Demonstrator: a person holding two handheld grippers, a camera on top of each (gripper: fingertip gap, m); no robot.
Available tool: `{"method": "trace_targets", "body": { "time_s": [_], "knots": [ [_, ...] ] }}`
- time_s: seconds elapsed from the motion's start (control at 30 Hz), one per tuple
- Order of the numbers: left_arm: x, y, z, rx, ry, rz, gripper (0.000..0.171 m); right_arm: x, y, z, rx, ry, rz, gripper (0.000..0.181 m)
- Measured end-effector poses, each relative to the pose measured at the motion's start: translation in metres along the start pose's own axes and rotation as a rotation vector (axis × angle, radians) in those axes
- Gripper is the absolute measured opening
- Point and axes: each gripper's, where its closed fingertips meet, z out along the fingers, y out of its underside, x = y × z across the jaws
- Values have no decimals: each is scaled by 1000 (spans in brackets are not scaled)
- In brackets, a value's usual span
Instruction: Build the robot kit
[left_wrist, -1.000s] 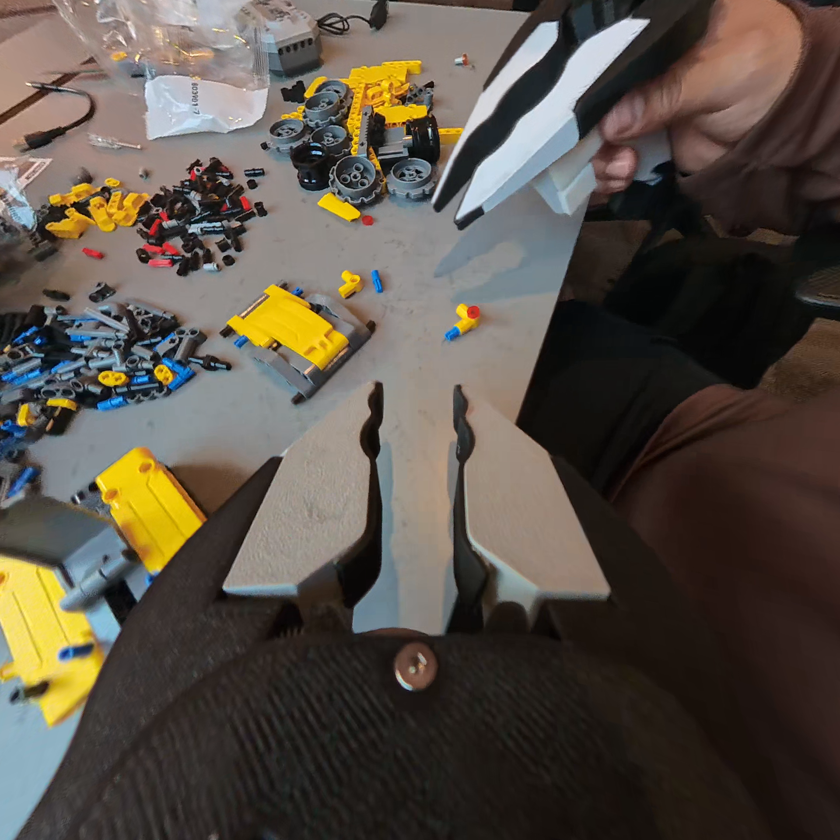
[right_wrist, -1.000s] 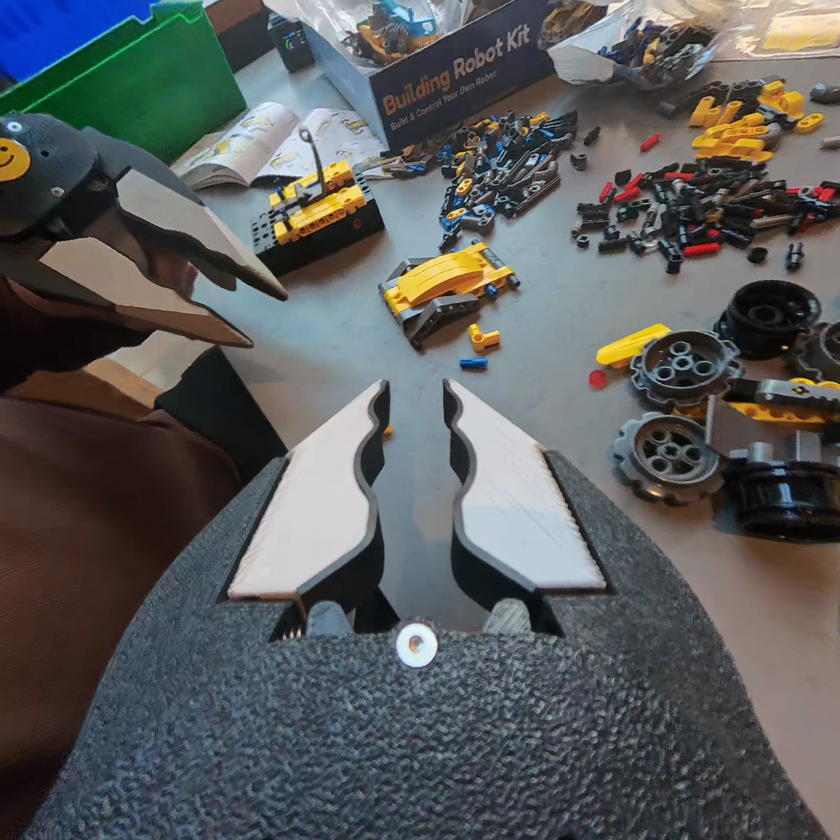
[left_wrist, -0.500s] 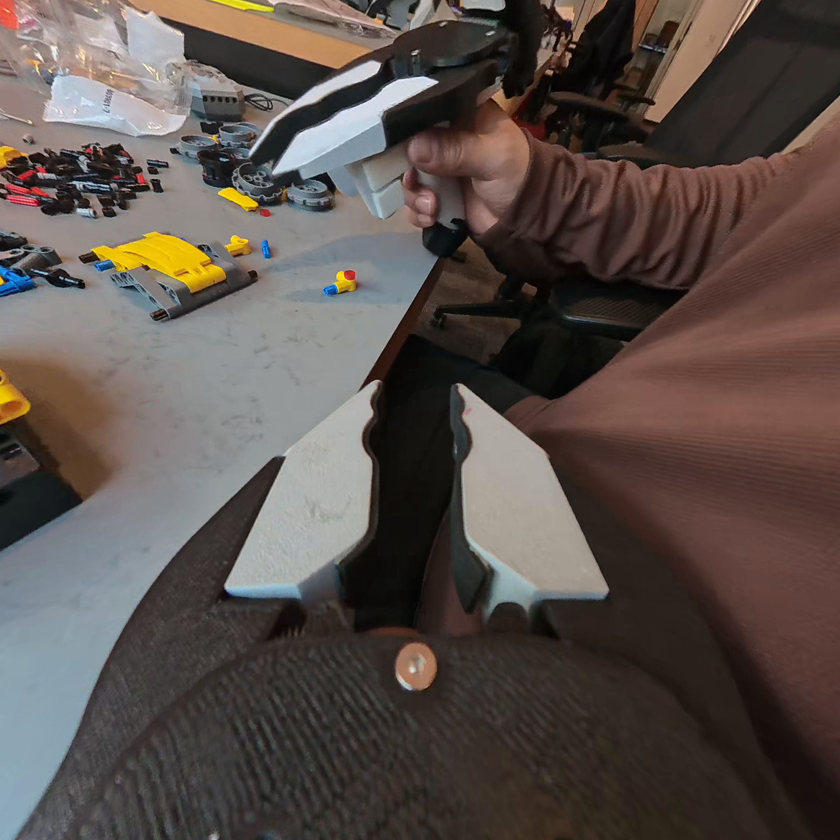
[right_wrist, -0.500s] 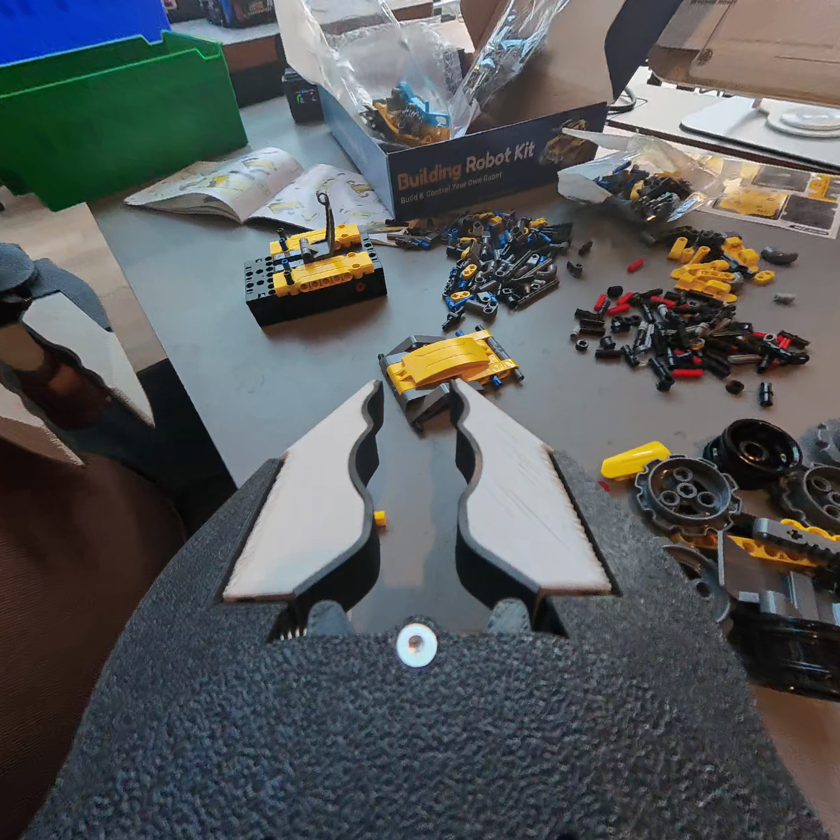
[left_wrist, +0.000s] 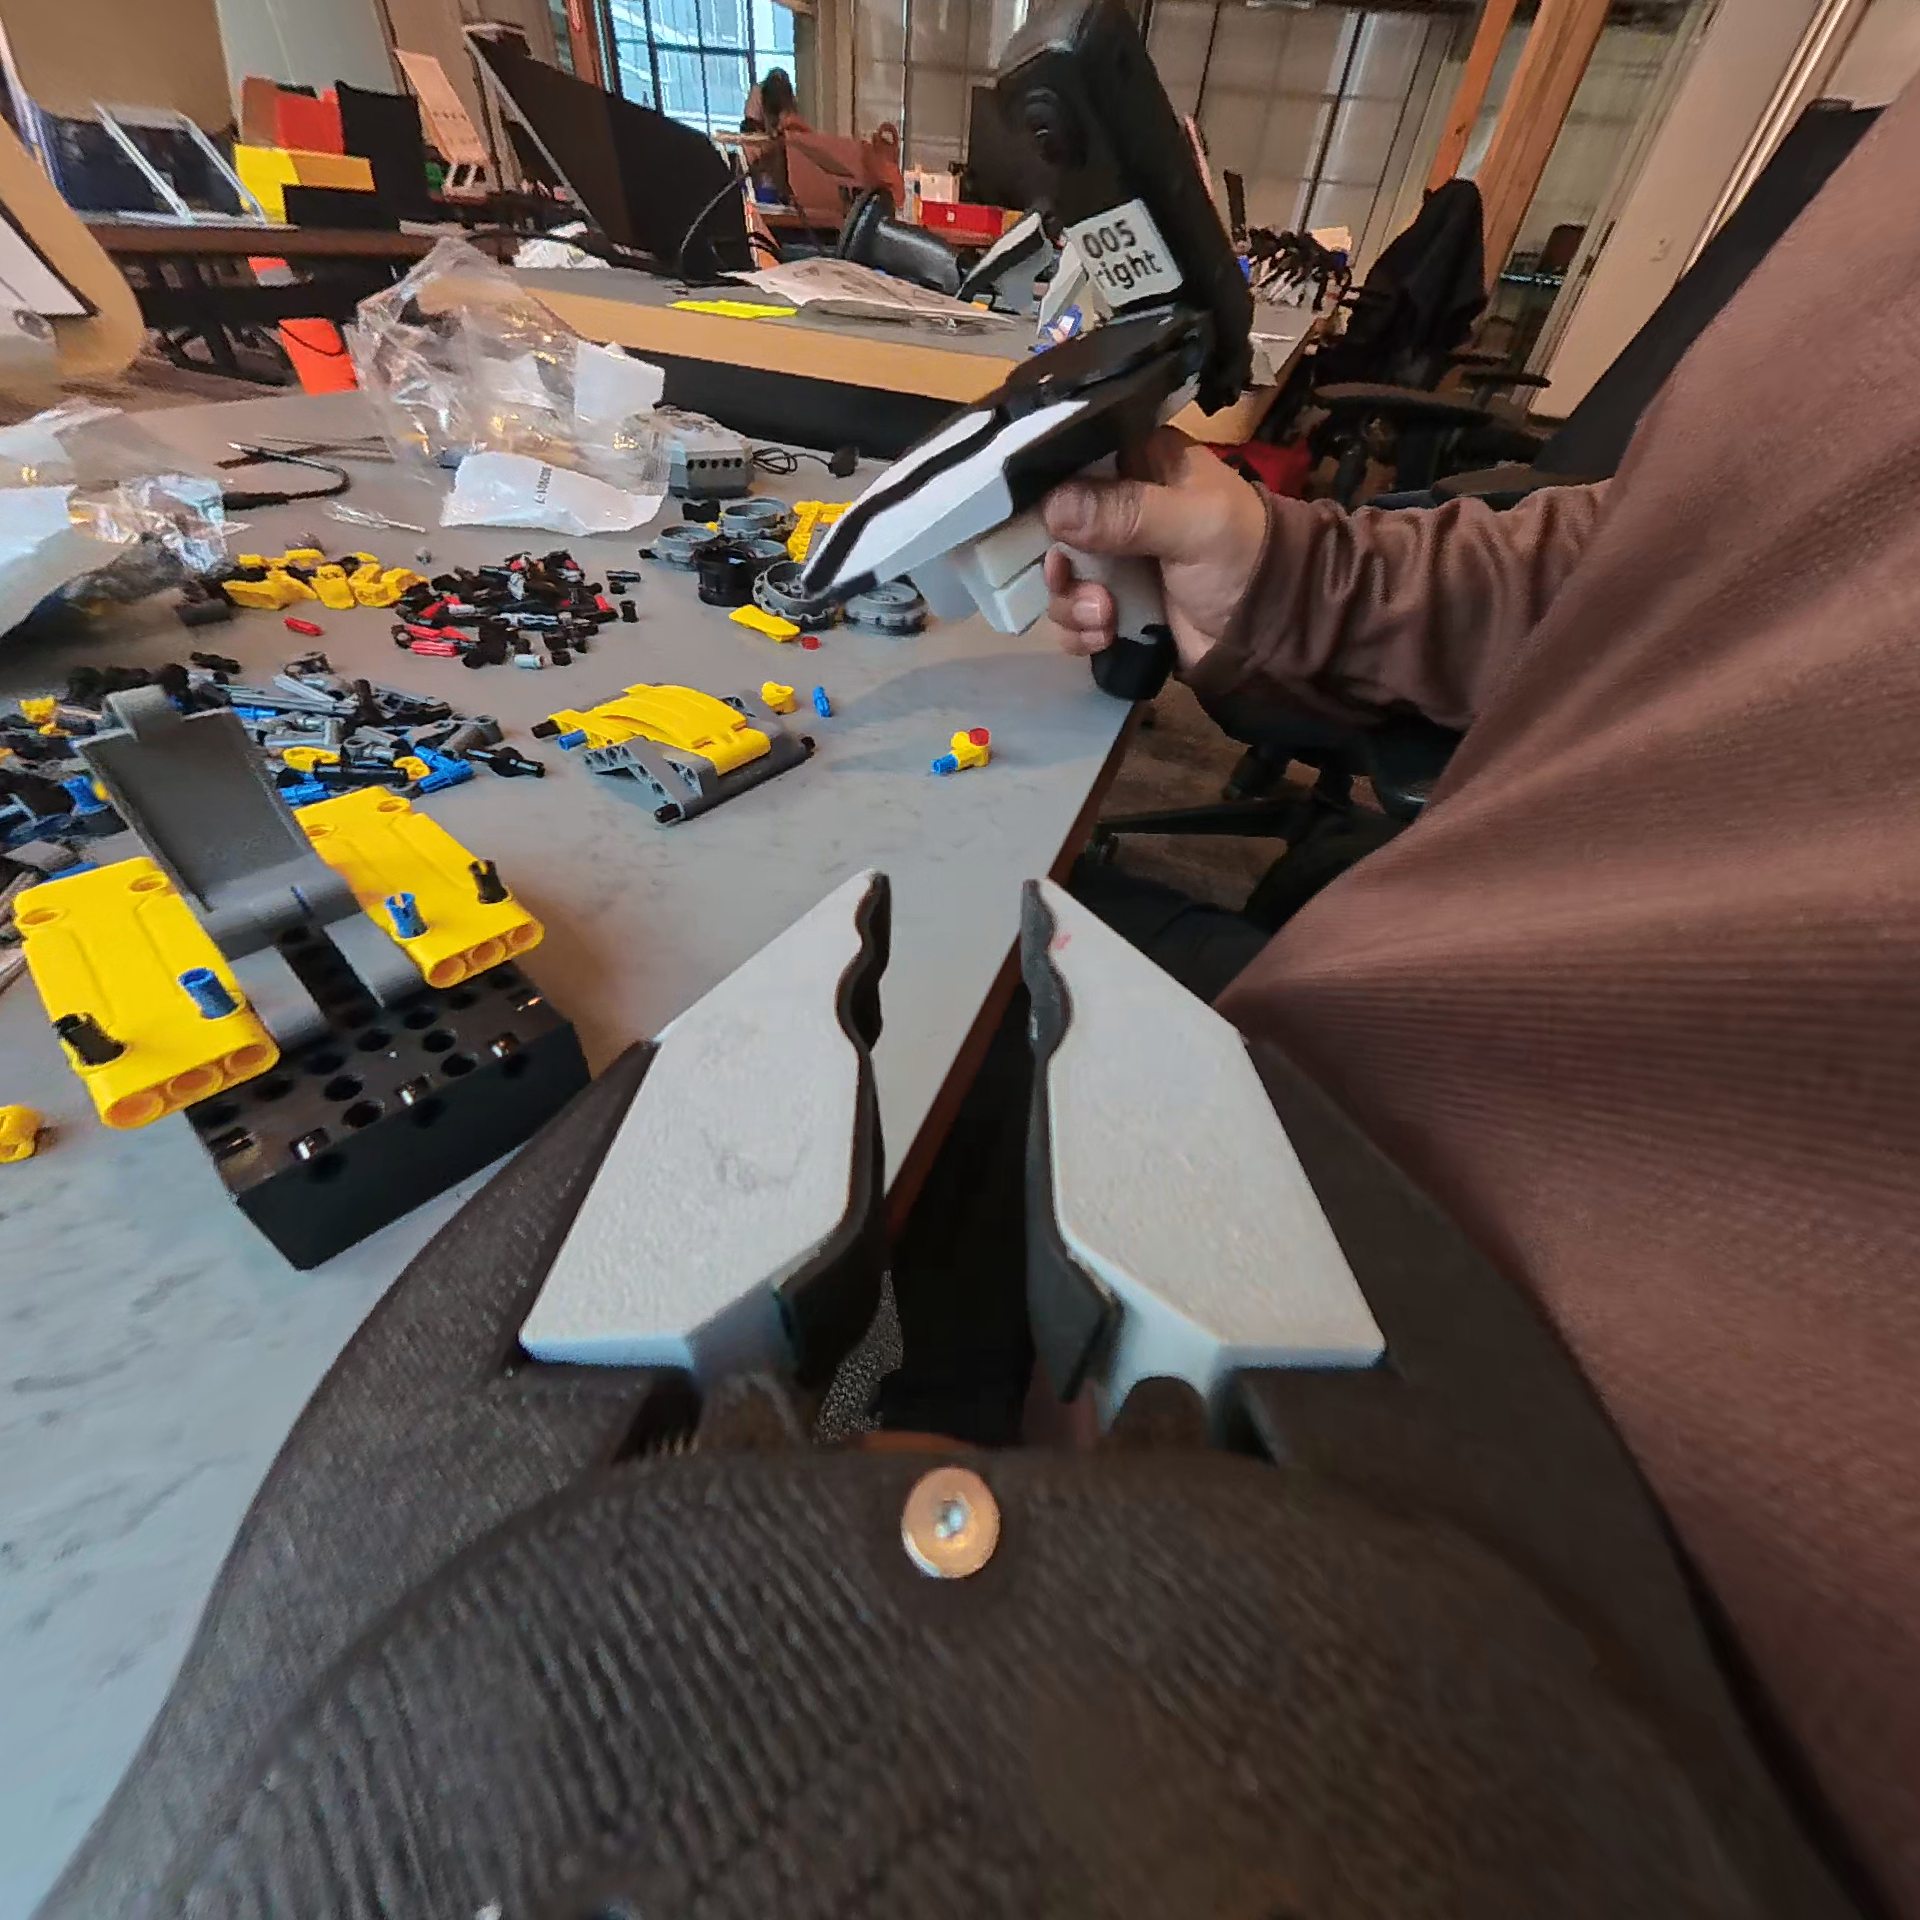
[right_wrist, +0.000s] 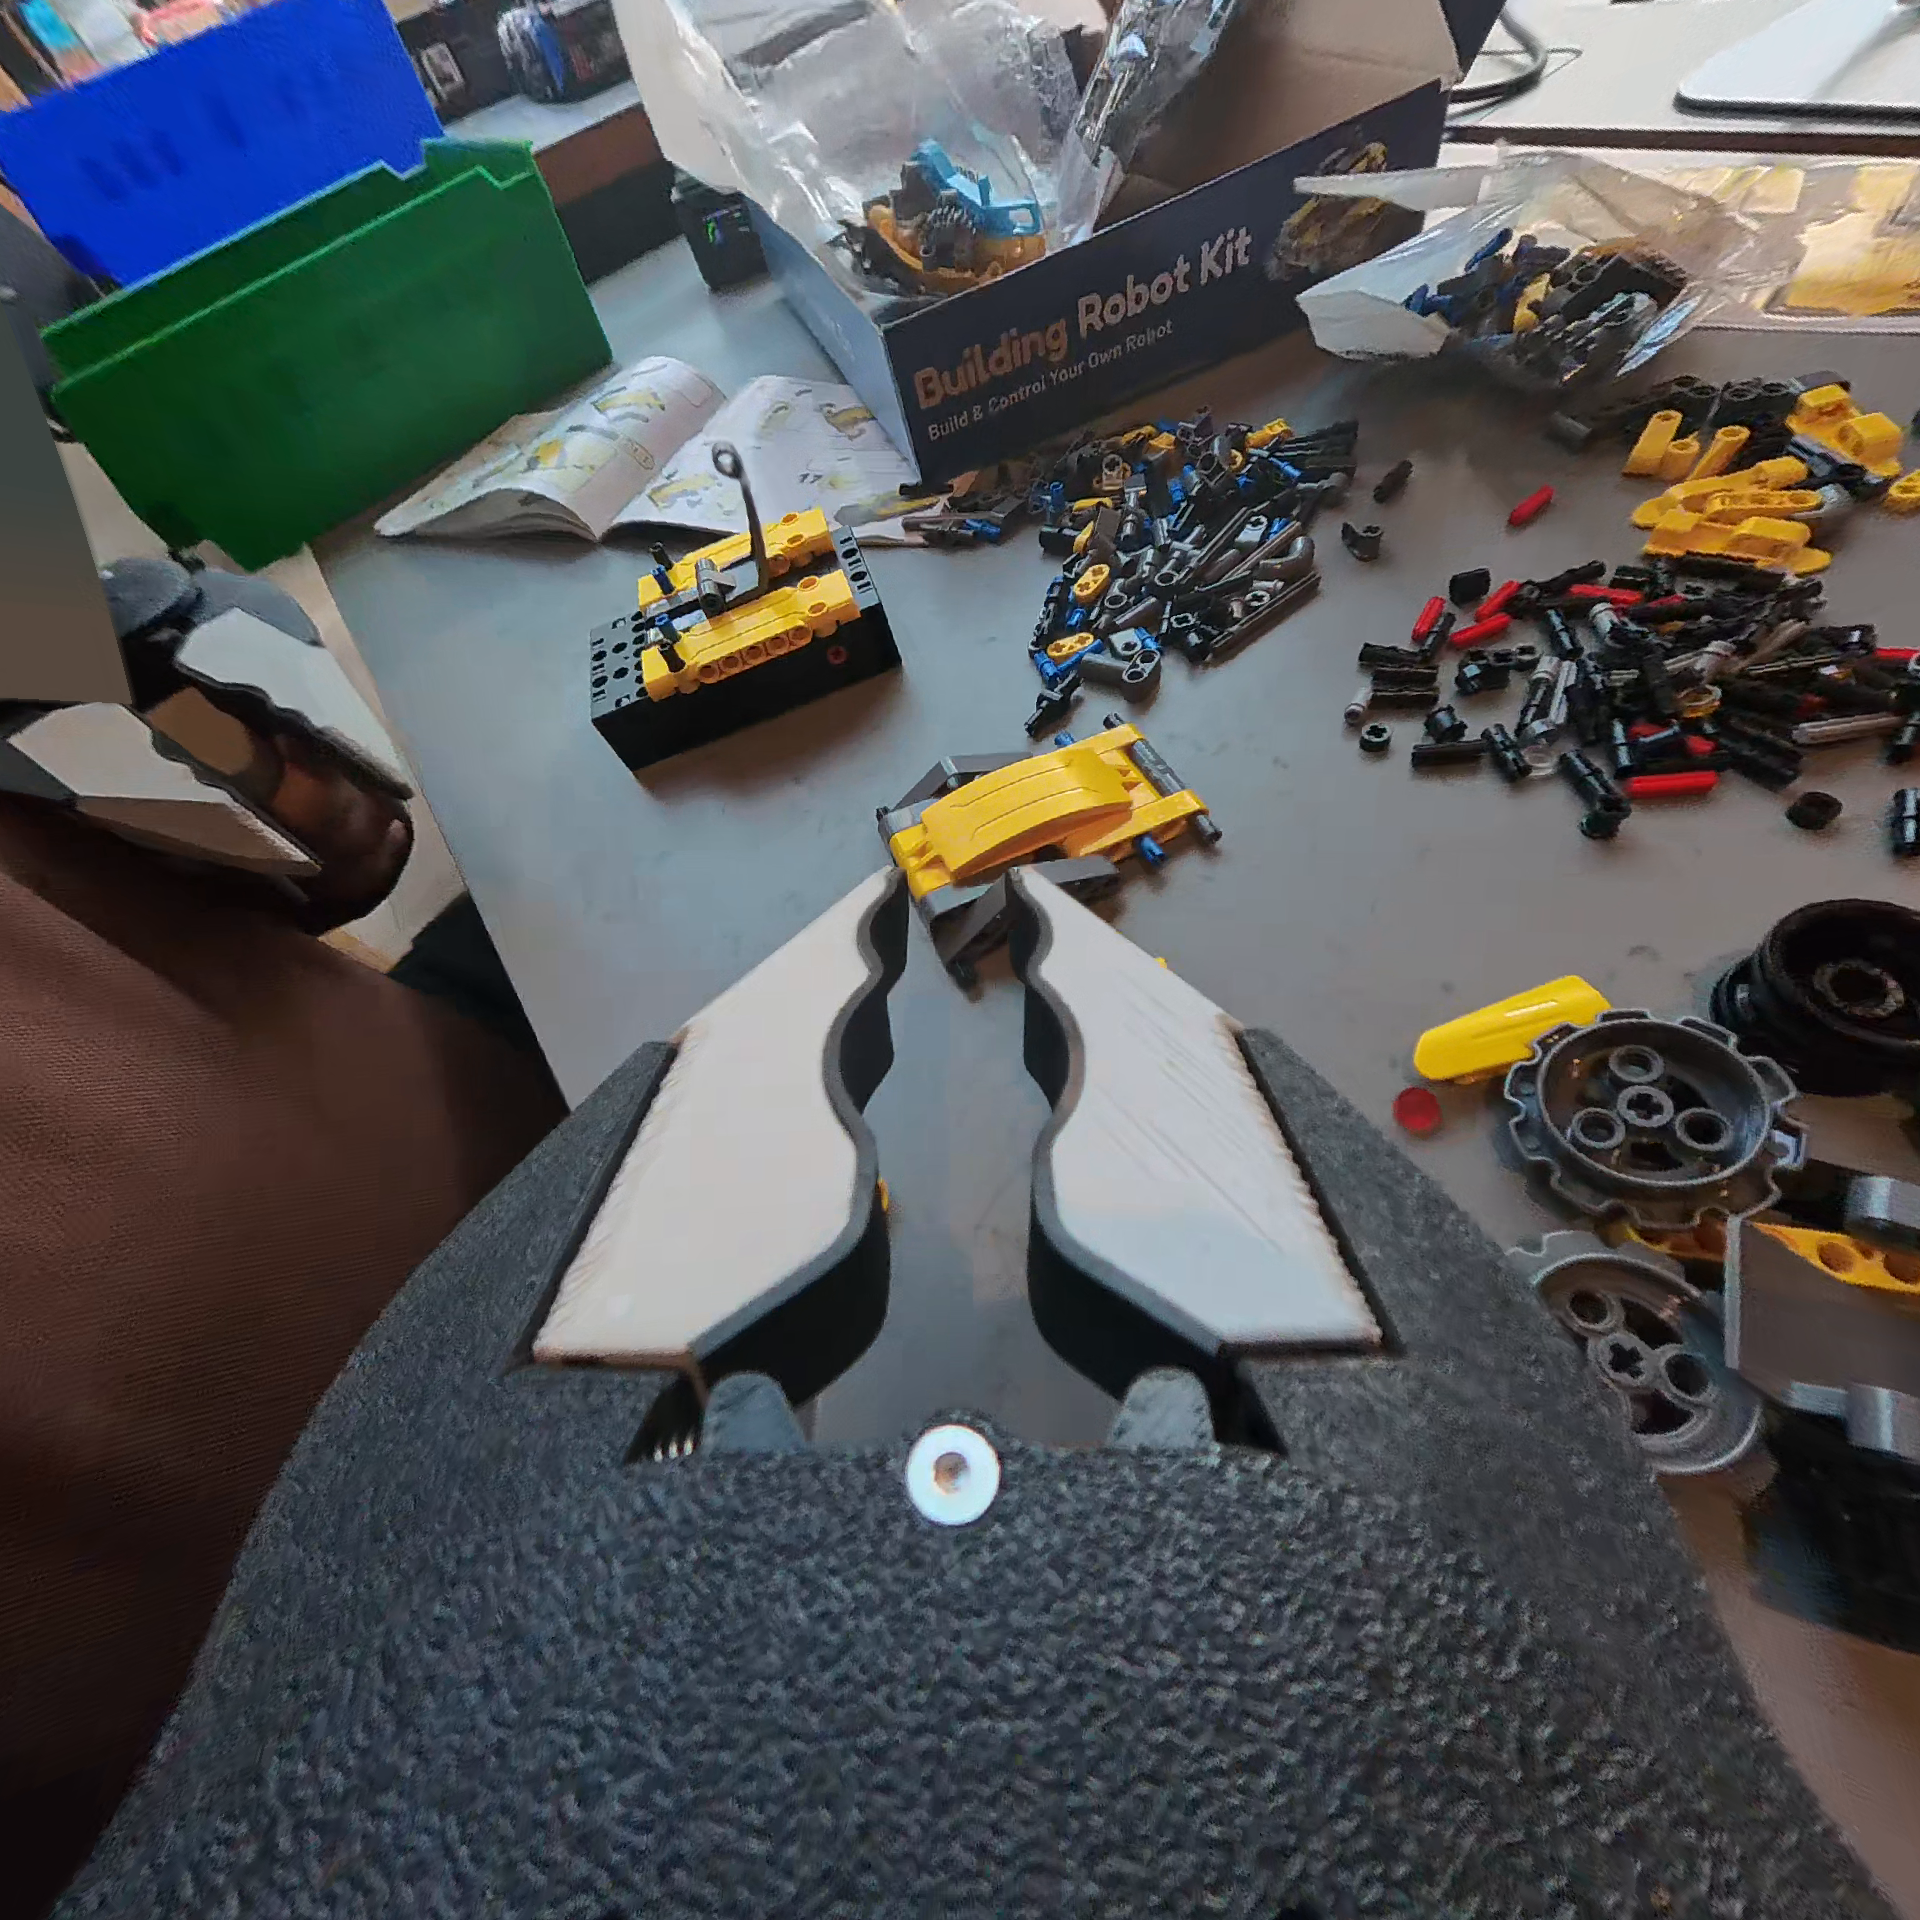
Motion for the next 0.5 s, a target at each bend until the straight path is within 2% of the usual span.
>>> {"method": "trace_targets", "body": {
  "time_s": [0.13, 0.2, 0.33, 0.5],
  "knots": [
    [-9, 0, -2, 12, -7, -19, 21, 2, -9, -9, 70, -34, 49, 21],
    [-11, -1, -1, 16, -17, -6, 20, 3, -6, -14, 58, -14, 19, 22],
    [-8, 4, 4, -11, -20, 35, 19, -10, 21, -21, -78, -53, -40, 32],
    [-2, 6, 10, -22, -7, 57, 18, -20, 57, -25, -249, -44, -149, 33]
  ]
}}
